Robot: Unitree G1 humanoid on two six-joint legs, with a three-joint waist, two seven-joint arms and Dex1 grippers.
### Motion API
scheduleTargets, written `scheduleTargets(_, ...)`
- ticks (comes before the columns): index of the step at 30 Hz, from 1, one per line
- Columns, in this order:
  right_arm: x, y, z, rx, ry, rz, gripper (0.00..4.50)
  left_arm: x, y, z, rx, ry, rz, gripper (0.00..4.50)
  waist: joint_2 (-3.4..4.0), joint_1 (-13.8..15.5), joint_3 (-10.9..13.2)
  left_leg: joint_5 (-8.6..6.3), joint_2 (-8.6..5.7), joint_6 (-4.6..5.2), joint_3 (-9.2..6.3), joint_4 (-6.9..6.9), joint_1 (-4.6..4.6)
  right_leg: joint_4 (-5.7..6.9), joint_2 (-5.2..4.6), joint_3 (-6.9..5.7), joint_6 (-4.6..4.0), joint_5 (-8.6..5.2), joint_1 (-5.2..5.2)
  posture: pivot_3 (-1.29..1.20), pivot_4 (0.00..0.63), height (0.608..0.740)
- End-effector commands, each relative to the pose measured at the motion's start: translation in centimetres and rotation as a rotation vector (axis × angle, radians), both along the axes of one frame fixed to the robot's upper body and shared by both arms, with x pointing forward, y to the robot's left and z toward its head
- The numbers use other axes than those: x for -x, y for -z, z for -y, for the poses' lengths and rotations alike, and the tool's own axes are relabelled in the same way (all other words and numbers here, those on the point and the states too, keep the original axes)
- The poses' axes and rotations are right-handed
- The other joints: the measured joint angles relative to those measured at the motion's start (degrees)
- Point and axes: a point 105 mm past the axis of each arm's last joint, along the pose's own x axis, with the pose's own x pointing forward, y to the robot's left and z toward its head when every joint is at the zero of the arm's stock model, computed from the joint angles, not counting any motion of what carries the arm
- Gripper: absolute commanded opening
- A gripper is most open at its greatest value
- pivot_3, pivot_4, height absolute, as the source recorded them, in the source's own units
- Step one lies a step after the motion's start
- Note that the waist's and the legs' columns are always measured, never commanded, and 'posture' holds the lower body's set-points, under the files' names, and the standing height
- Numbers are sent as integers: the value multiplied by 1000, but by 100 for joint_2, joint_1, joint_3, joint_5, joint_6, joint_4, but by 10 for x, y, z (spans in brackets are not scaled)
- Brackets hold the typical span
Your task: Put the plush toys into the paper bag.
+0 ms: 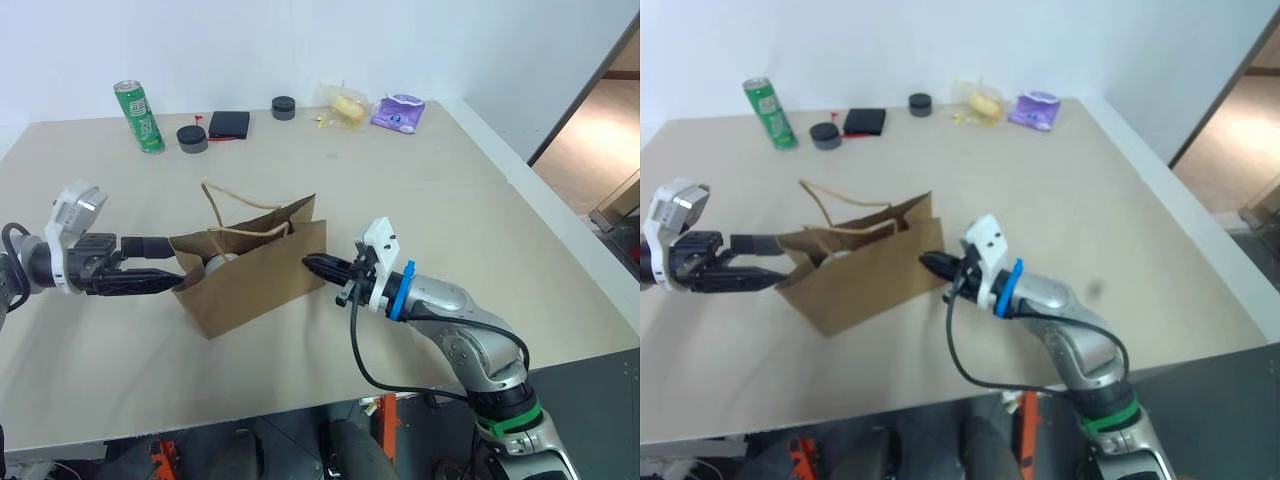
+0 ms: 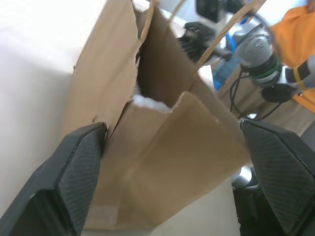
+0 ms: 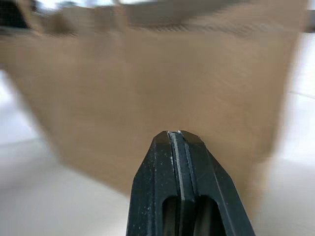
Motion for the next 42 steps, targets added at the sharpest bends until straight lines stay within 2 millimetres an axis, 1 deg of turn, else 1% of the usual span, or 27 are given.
scheduleTargets(1, 30, -13, -21, 13, -172, 23, 22, 5, -10, 5, 6, 17, 44, 4500, 0, -3, 0, 0, 2, 0, -1, 0, 1, 1, 1, -2, 0, 0, 1, 0, 150, 740)
scheduleTargets(3, 27, -10, -30, 28, -174, 13, 22, 4, -9, 6, 6, 14, 44, 4500, 0, -6, 0, 1, 3, 0, -1, 0, 7, 4, 3, -2, -3, 2, 1, 0, 150, 740)
scheduleTargets(5, 10, -5, -40, 55, -125, 29, 22, 3, -8, 6, 1, 13, 45, 4500, 0, -6, 0, 9, 3, 3, 1, 1, 17, 14, 7, -1, -12, 7, 3, 0, 150, 740)
scheduleTargets(7, -1, -7, -50, 46, -96, 34, 22, 2, -9, 6, 0, 6, 52, 4500, -2, -6, -1, 13, 1, 5, 0, 1, 17, 18, 7, -1, -14, 8, 3, 0, 150, 740)
scheduleTargets(9, -7, -11, -56, 20, -80, 37, 22, 0, -11, 5, 6, -5, 58, 4500, -2, -6, -1, 19, 1, 1, 1, 1, 18, 19, 7, 0, -18, 12, 3, 0, 150, 740)
scheduleTargets(12, -16, -14, -63, -2, -38, 46, 22, 0, -13, 4, 13, -15, 61, 4500, -2, -6, -1, 19, 2, 1, -1, 1, 16, 21, 7, -1, -18, 12, 2, 0, 150, 740)
scheduleTargets(15, -24, -14, -65, -12, 10, 51, 22, 2, -14, 4, 17, -21, 57, 4500, -2, -6, -1, 18, 2, 1, -1, 0, 11, 21, 5, -1, -15, 10, 0, 0, 150, 740)
scheduleTargets(19, -25, -15, -66, -18, 21, 54, 22, 4, -17, 3, 33, -32, 53, 4500, -2, -6, -1, 17, 1, 0, -1, 0, 9, 21, 3, -1, -15, 9, -1, 0, 150, 740)
scheduleTargets(24, -26, -15, -67, -13, 20, 58, 22, 7, -28, 4, 66, -39, 51, 4500, -2, -7, -1, 18, 2, -1, -4, 1, 10, 22, 4, -4, -16, 10, -1, 0, 150, 740)
scheduleTargets(28, -26, -15, -68, -12, 19, 57, 22, 15, -21, 13, 56, -19, 43, 4500, -2, -9, -1, 18, 3, -1, -5, 0, 11, 23, 4, -4, -16, 9, -1, 0, 150, 740)
scheduleTargets(33, -26, -18, -70, -24, 22, 55, 22, 22, -2, 15, -10, -44, 69, 4500, -2, -10, -1, 18, 7, -1, -8, -2, 12, 23, 6, -8, -17, 8, -1, 0, 150, 740)
scheduleTargets(38, -27, -19, -70, -30, 28, 55, 22, 17, 4, 9, -41, -113, 137, 4500, -2, -9, -1, 19, 11, -3, -6, -2, 16, 24, 7, -10, -23, 10, 0, 0, 150, 740)
scheduleTargets(42, -27, -19, -70, -30, 30, 56, 22, 8, 2, 4, -24, -208, 218, 4500, -2, -8, -1, 20, 9, -4, -5, -2, 16, 23, 6, -8, -24, 10, 0, 0, 150, 740)
